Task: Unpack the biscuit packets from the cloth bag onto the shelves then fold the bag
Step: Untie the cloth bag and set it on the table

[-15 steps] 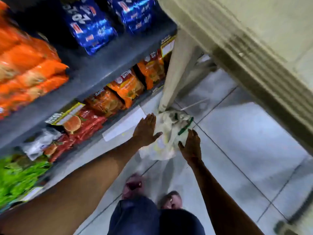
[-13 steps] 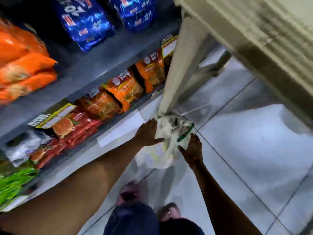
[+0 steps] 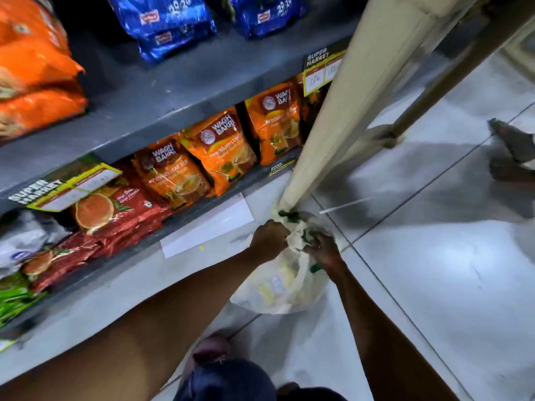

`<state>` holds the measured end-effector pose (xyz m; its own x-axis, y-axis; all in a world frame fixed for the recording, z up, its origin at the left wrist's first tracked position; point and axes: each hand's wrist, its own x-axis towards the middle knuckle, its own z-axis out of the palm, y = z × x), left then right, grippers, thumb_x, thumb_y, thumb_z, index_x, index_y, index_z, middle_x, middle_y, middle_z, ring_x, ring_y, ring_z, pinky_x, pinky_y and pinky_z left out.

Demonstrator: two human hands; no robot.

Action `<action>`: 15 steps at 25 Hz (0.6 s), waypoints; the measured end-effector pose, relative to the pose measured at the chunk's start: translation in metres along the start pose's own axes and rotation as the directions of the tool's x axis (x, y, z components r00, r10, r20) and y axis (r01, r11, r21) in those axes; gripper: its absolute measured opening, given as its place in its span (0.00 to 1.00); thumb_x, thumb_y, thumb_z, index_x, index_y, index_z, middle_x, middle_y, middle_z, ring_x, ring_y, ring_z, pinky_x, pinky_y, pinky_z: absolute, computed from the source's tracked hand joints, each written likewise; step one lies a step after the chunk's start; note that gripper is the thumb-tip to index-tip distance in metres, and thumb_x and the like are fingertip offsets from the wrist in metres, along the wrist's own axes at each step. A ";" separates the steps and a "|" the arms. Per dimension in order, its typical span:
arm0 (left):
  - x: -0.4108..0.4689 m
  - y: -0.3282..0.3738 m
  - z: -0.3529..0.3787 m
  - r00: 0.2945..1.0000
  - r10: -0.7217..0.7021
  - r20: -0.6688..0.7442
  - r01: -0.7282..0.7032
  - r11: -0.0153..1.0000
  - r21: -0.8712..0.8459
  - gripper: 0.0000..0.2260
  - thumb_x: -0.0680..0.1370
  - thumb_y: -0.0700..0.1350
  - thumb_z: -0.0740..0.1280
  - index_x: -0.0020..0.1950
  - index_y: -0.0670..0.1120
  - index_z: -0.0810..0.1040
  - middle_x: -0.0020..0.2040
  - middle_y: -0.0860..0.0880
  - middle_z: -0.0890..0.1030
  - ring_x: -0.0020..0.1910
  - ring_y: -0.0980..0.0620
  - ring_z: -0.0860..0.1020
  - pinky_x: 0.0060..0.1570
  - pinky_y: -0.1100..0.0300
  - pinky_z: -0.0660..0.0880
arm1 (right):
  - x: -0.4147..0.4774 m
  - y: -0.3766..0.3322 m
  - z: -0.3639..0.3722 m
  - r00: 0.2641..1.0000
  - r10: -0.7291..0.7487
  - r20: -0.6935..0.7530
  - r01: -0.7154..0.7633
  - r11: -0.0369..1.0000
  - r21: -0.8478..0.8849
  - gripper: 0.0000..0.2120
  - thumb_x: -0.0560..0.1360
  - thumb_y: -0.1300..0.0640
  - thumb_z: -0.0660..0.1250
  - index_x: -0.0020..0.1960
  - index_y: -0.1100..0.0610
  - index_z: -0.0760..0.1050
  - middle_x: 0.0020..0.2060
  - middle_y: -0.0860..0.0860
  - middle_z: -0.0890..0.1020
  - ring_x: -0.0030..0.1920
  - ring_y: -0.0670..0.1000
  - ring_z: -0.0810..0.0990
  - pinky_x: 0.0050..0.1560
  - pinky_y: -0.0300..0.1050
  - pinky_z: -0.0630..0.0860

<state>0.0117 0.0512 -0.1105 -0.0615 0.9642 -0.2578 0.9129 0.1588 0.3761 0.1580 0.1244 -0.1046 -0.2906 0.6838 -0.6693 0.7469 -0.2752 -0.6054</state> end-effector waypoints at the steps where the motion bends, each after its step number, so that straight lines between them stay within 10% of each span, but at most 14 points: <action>1: -0.010 0.004 -0.012 1.000 -0.027 0.008 0.027 1.000 -0.015 0.06 0.70 0.44 0.72 0.42 0.42 0.82 0.44 0.42 0.82 0.47 0.42 0.79 0.41 0.57 0.75 | -0.010 -0.004 0.002 0.999 -0.029 -0.024 0.026 0.994 -0.111 0.21 0.71 0.66 0.69 0.64 0.67 0.72 0.61 0.62 0.78 0.62 0.59 0.76 0.55 0.41 0.70; 4: -0.050 0.008 -0.042 0.985 -0.135 0.107 0.137 0.991 -0.008 0.11 0.78 0.46 0.61 0.55 0.44 0.79 0.55 0.42 0.78 0.58 0.41 0.72 0.52 0.52 0.71 | -0.053 -0.013 0.002 0.990 -0.143 -0.003 0.131 0.914 -0.383 0.12 0.72 0.60 0.69 0.54 0.62 0.78 0.55 0.58 0.78 0.57 0.55 0.77 0.55 0.41 0.69; 8: -0.105 0.017 -0.087 0.982 -0.170 0.087 0.175 0.983 -0.048 0.12 0.78 0.45 0.60 0.55 0.46 0.81 0.54 0.42 0.79 0.57 0.41 0.73 0.51 0.53 0.71 | -0.122 -0.040 0.002 0.992 -0.127 0.007 0.127 0.981 -0.150 0.18 0.73 0.67 0.65 0.34 0.48 0.63 0.32 0.44 0.70 0.33 0.42 0.69 0.32 0.24 0.66; 15: -0.157 0.075 -0.201 0.983 -0.184 -0.026 0.178 0.973 -0.144 0.11 0.78 0.44 0.62 0.48 0.41 0.82 0.49 0.41 0.80 0.54 0.42 0.73 0.45 0.51 0.72 | -0.234 -0.100 -0.029 0.945 -0.129 -0.302 0.132 0.991 -0.012 0.14 0.71 0.64 0.68 0.34 0.50 0.67 0.32 0.49 0.74 0.38 0.51 0.72 0.31 0.30 0.68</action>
<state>0.0087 -0.0458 0.1369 -0.2387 0.9238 -0.2993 0.8195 0.3569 0.4483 0.1688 0.0117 0.1257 -0.1905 0.8853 -0.4241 0.7090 -0.1747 -0.6833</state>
